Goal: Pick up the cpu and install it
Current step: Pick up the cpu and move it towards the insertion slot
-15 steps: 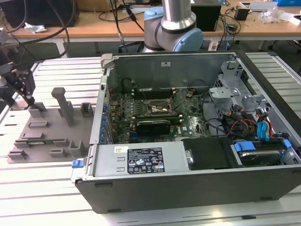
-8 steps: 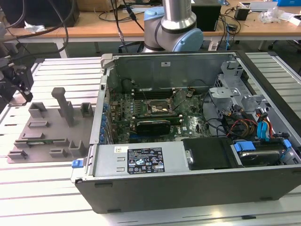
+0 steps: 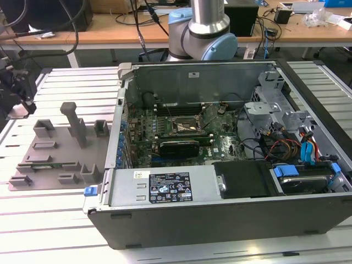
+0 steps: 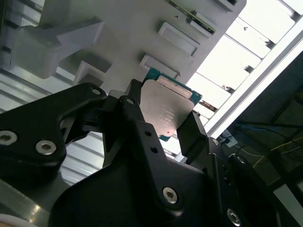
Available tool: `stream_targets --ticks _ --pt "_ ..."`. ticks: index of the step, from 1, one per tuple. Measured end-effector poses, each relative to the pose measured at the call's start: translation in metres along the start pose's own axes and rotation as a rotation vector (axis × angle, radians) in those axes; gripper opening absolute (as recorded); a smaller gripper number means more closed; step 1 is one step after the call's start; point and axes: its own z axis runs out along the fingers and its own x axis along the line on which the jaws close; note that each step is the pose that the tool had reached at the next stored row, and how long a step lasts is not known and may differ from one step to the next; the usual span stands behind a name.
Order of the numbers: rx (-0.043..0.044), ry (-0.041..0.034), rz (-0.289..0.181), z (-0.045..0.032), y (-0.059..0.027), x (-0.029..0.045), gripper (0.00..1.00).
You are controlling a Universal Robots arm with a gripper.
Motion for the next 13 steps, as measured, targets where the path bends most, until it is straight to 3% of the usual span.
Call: stream_targets --ticks 4,13 --pt "-0.0001 -0.0001 0.0 -0.014 0.0016 -0.0008 0.55" --pt "0.0 -0.0007 0.0 -0.0378 0.0059 -0.0023 0.55"
